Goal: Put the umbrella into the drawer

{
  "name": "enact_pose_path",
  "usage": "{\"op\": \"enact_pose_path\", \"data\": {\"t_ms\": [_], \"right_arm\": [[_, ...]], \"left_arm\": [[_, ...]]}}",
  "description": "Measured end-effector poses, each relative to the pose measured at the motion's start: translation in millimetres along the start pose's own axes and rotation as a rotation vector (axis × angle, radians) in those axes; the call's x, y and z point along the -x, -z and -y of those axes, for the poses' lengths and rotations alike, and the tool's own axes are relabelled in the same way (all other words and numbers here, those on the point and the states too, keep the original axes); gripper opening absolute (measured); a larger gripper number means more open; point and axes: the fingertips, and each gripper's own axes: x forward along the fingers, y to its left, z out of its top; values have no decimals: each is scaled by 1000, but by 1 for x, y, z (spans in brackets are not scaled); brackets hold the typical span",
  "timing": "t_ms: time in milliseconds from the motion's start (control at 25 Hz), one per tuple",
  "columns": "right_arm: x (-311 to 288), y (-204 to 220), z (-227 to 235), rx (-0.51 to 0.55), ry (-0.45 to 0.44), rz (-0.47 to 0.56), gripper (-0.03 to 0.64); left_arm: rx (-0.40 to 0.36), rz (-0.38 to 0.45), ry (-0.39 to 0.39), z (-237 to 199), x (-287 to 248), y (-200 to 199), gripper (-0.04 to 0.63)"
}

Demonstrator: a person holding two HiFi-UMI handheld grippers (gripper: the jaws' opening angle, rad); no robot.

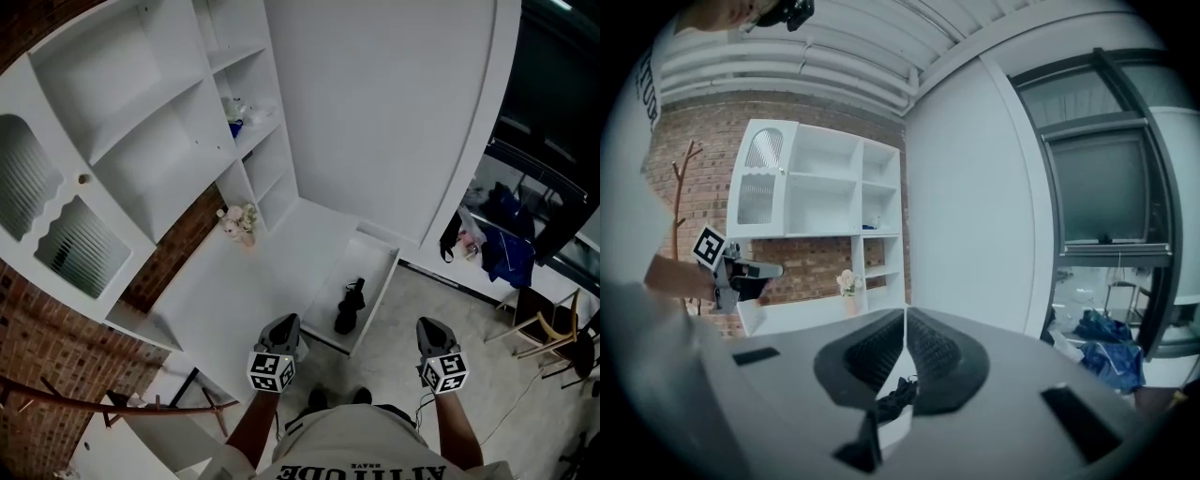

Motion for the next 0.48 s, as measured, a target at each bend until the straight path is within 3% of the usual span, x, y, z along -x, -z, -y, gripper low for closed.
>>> {"op": "enact_pose_path", "data": {"t_ms": [480], "right_arm": [[-3,-5,-3,-40,-6,22,34]], "left_arm": [[3,-4,-8,-4,2,1,26]]}}
